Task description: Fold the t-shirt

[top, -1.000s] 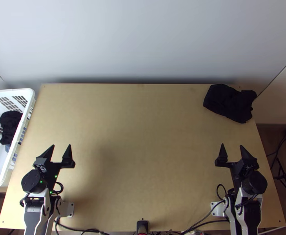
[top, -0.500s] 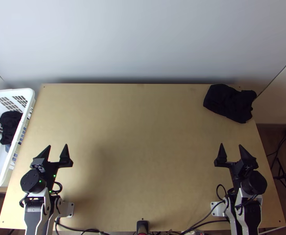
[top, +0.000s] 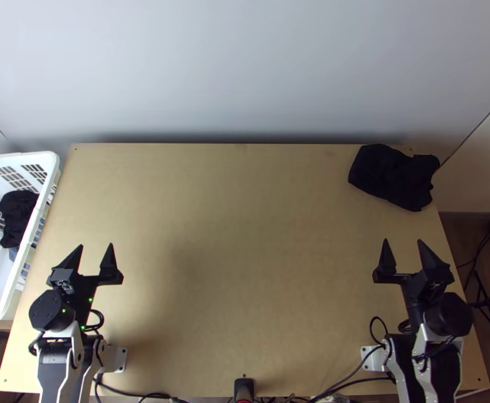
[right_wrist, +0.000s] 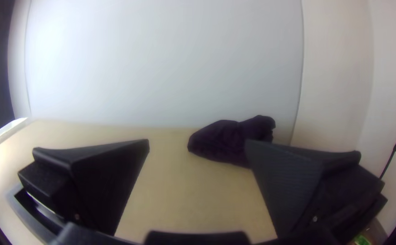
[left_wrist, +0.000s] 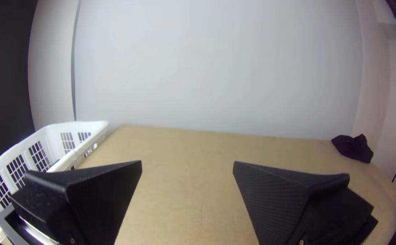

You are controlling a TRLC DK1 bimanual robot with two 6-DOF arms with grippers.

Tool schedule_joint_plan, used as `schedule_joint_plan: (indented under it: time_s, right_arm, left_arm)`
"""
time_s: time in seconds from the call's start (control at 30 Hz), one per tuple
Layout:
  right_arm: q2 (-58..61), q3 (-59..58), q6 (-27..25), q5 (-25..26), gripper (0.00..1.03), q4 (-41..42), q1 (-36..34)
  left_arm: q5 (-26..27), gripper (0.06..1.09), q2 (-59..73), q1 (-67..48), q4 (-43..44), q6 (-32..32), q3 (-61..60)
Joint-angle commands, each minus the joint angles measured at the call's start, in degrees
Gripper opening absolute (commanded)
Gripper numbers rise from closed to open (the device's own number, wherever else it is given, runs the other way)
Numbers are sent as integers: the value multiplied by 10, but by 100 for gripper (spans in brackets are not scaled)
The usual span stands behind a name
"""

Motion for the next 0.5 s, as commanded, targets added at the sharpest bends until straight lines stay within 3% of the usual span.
schedule_joint_plan:
  time_s: [0.0, 0.23, 0.47]
  right_arm:
    - [60, 74, 6, 1, 98, -13, 8]
    - [166, 196, 5, 3, 98, -43, 8]
    - [271, 308, 0, 16, 98, -55, 9]
  left_arm:
    - [4, 103, 51, 1, -9, 12, 62]
    - [5, 103, 94, -8, -85, 12, 161]
    - [5, 104, 241, -8, -120, -5, 308]
